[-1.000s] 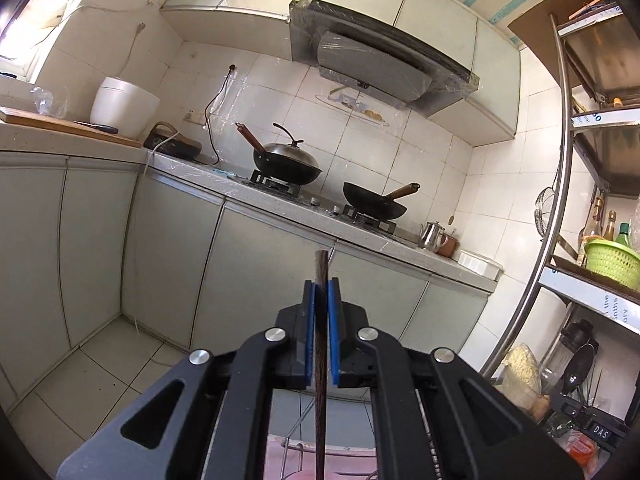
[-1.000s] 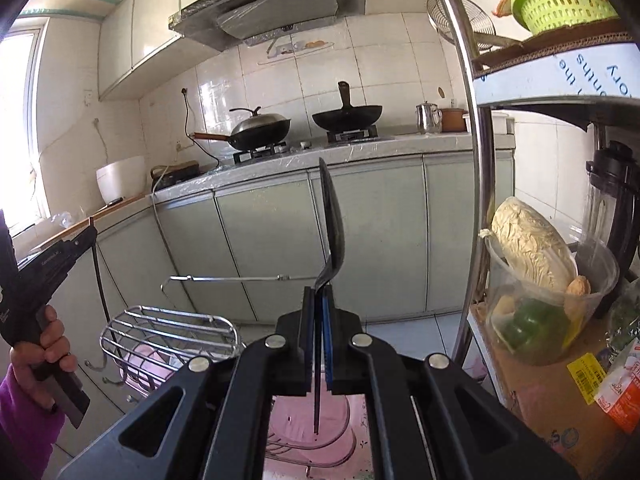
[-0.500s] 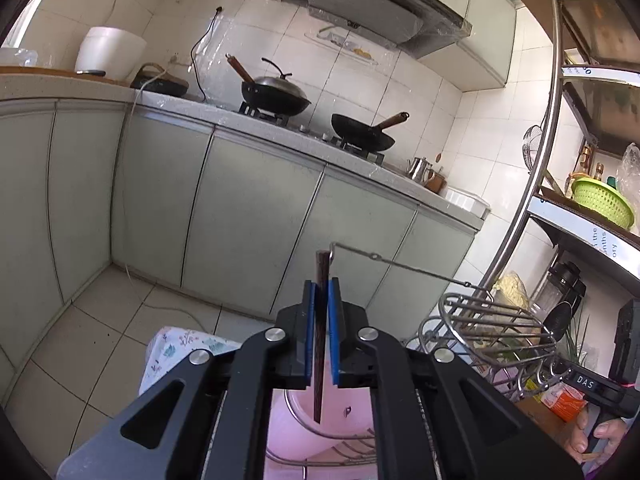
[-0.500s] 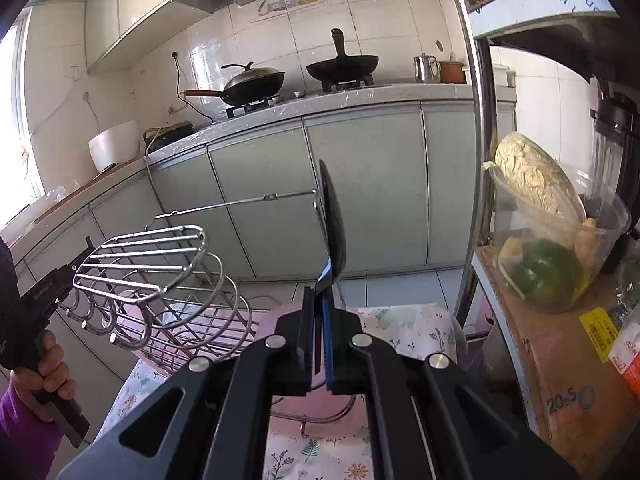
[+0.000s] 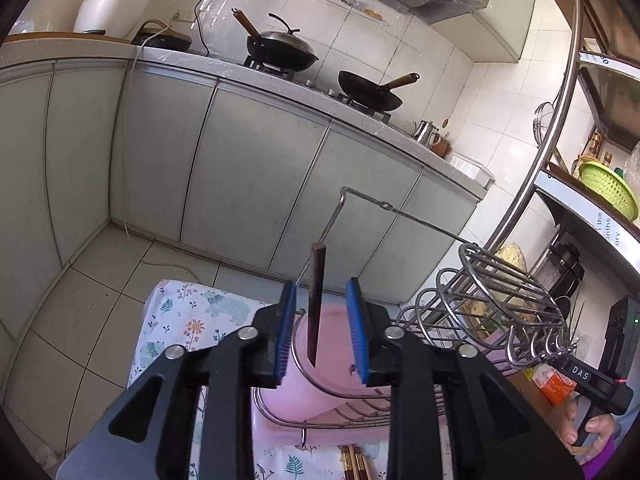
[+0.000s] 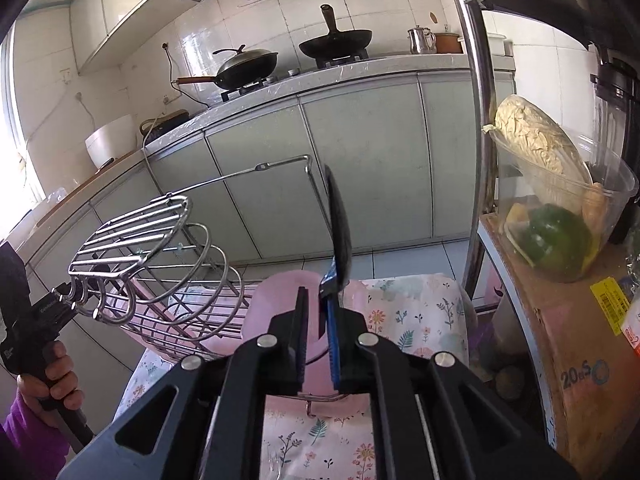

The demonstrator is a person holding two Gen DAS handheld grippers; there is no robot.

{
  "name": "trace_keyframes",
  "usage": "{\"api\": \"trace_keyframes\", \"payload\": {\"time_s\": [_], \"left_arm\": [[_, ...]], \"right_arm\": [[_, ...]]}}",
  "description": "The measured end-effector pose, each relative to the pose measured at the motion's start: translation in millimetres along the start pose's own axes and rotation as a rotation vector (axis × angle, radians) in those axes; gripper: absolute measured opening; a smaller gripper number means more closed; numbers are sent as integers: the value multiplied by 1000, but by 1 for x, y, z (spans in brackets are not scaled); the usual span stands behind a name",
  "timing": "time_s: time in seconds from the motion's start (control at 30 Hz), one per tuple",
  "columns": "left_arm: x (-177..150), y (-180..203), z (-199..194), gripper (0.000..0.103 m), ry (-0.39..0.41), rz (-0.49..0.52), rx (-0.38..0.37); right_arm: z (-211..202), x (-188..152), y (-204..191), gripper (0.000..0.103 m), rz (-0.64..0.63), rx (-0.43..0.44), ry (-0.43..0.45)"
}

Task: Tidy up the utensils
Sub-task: 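Lift the black spoon with the right tool while the left tool lifts the chopstick, then drop the spoon into a pink cup with the right tool while the left drops the chopstick in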

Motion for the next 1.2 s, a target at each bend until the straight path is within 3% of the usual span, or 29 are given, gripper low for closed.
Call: {"api": "trace_keyframes", "payload": {"time_s": [0.03, 0.13, 0.6, 1.2], "left_arm": [[1, -1, -3, 34, 2, -4, 1], [4, -5, -12, 37, 17, -10, 4], [-13, -28, -60, 38, 16, -7, 52], [-31, -22, -131, 38, 65, 21, 43]], "right_arm": [[-3, 0, -1, 27, 3, -1, 3], [-12, -2, -4, 30, 4, 5, 17], [-56, -35, -3, 31, 66, 13, 32], [-111, -55, -57, 32, -28, 63, 68]]}}
Point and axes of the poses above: each gripper's, at about its wrist camera, not at the fingertips, and z roughly the way its jaws point, y to its right, x to its top, the point moved 9 cm from there along z, roughly the way its jaws point, and after that the axes turned 11 degrees about x, right-handed, at the moved point
